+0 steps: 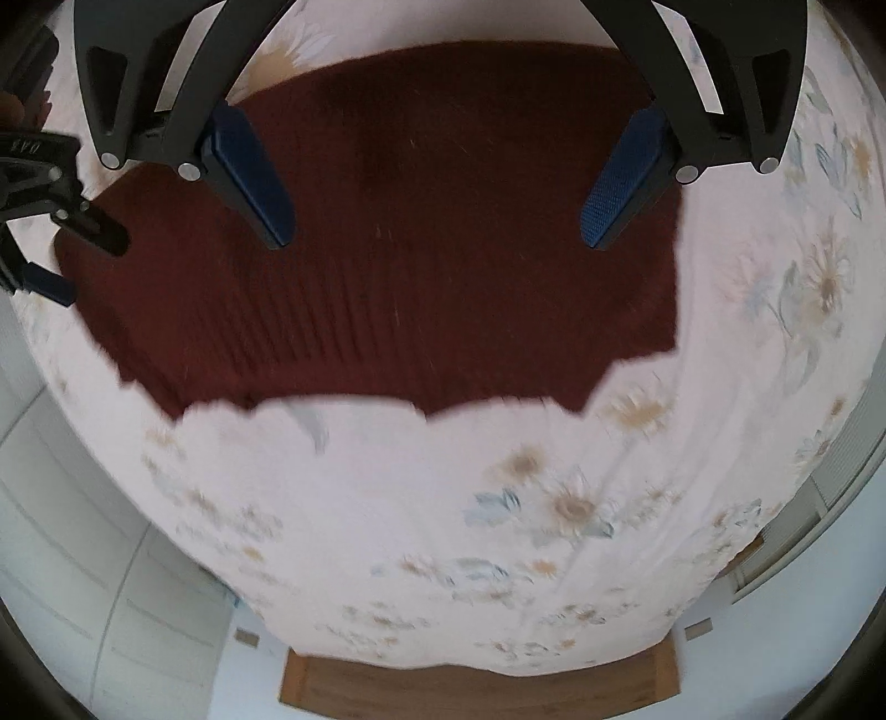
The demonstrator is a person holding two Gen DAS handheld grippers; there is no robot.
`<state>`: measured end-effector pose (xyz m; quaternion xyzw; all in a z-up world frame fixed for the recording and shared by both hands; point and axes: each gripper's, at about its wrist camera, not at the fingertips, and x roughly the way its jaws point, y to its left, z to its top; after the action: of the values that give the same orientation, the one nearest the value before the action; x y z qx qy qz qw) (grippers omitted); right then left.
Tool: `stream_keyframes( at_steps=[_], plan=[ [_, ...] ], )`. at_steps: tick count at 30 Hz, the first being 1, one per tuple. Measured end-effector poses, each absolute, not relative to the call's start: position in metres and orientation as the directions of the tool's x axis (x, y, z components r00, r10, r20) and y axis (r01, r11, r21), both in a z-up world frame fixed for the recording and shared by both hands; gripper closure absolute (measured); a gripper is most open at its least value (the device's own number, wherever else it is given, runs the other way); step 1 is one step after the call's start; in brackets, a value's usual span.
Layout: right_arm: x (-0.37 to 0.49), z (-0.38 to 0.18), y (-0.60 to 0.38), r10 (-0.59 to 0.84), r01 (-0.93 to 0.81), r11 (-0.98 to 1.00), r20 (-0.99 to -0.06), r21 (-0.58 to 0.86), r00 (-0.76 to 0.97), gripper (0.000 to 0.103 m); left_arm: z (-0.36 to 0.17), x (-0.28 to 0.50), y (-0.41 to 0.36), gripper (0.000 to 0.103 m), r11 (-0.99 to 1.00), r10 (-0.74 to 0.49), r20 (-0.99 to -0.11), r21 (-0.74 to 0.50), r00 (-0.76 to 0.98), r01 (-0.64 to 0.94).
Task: Fold small clothes
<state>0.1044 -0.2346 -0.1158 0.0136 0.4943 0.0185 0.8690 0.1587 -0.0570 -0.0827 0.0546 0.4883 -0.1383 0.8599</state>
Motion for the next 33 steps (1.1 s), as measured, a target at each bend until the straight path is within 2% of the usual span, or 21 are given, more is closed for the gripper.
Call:
stream_keyframes(
  at_steps=[7,13,18,24,29,33],
  plan=[
    [0.097,-0.149,-0.25,-0.008,0.02,1.0,-0.871,0.002,0.492,0.0,-0.145,0.149,-0.067,0.001,0.946,-0.094,-0.908,0.047,0.409,0.321],
    [0.09,-0.152,-0.294,-0.015,0.088,0.996,-0.867,0.033,0.497,0.0,-0.149,0.157,-0.028,0.001,0.964,-0.042,-0.892,0.083,0.45,0.254],
    [0.083,-0.165,-0.307,0.034,0.095,0.991,-0.859,0.095,0.511,0.0,-0.156,0.158,-0.003,0.001,0.975,-0.072,-0.89,0.033,0.45,0.221],
    [0.08,-0.169,-0.307,0.03,0.099,0.99,-0.846,0.097,0.532,0.0,-0.162,0.159,-0.005,0.001,0.98,-0.078,-0.881,0.018,0.466,0.198],
    [0.082,-0.148,-0.299,0.006,0.107,0.992,-0.861,0.071,0.508,0.0,-0.159,0.166,0.0,0.001,0.978,-0.106,-0.907,-0.02,0.408,0.21],
    [0.071,-0.118,-0.29,0.001,0.073,0.996,-0.848,0.046,0.53,0.0,-0.136,0.179,0.004,0.001,0.969,-0.153,-0.918,-0.067,0.366,0.237]
  ],
)
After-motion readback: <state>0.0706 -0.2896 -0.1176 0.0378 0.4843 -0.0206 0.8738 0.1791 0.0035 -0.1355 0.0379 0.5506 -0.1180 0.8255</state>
